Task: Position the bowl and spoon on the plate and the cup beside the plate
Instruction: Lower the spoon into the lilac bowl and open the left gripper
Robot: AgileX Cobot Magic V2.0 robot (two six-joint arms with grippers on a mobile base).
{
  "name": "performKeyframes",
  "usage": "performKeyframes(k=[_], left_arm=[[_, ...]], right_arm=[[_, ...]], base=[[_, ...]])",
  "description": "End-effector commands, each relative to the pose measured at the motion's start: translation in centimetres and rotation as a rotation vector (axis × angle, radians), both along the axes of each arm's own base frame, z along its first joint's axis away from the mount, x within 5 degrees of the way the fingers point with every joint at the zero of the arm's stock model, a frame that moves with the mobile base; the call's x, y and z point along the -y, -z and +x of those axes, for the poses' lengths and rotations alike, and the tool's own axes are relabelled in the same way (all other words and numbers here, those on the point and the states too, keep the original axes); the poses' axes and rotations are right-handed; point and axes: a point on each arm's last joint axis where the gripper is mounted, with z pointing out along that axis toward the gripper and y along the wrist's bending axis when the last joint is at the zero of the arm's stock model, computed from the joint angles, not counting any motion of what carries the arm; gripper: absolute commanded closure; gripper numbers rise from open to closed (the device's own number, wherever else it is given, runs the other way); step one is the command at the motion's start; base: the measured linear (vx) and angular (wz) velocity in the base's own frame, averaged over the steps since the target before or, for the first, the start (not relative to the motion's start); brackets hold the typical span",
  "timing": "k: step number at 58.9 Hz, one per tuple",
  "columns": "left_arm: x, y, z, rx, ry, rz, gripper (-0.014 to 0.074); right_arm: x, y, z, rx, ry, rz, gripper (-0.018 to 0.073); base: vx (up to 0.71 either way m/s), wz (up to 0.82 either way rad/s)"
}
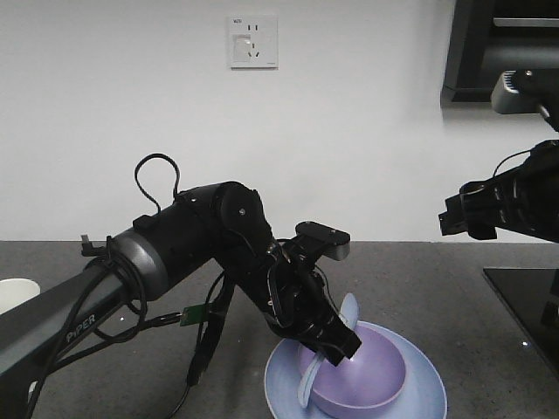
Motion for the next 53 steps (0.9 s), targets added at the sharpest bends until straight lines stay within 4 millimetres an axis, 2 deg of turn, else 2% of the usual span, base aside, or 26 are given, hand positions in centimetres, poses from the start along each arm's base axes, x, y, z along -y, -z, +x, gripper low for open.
performKeyframes(k=[1, 8, 18, 24, 34, 45, 53], left_arm=[[-0.1, -4.2, -0.9, 0.071, -0.027, -0.121, 0.0575], [0.1, -3.7, -0.8, 0.054, -0.024, -0.110, 0.0521], [0.3, -2.7, -0.7, 0.005, -0.038, -0.095, 0.0365], [0.3, -2.7, -0.7, 0.003, -0.037, -0.097, 0.0259], [0.2, -2.8, -0.8, 0.002, -0.035, -0.095, 0.0140], [0.0, -3.3, -0.9, 0.022, -0.034, -0.087, 0.0117], [-0.7, -6.4, -1.2, 0.095, -0.060, -0.102, 0.0117]], right_arm=[[0.3, -2.1, -0.6, 0.120, 0.006, 0.011, -0.0018], [0.3, -2.1, -0.6, 0.120, 0.006, 0.011, -0.0018], [0.3, -2.1, -0.6, 0.120, 0.006, 0.011, -0.0018], [0.3, -2.1, -0.6, 0.120, 0.006, 0.011, -0.0018], [0.3, -2.1, -0.6, 0.121, 0.006, 0.011, -0.0018], [0.3, -2.1, -0.6, 0.122, 0.006, 0.012, -0.0018], [0.3, -2.1, -0.6, 0.122, 0.006, 0.012, -0.0018]], base=[[0.00, 0.00], [0.00, 0.00], [0.00, 0.00], [0.00, 0.00], [0.00, 0.00], [0.00, 0.00], [0.00, 0.00]])
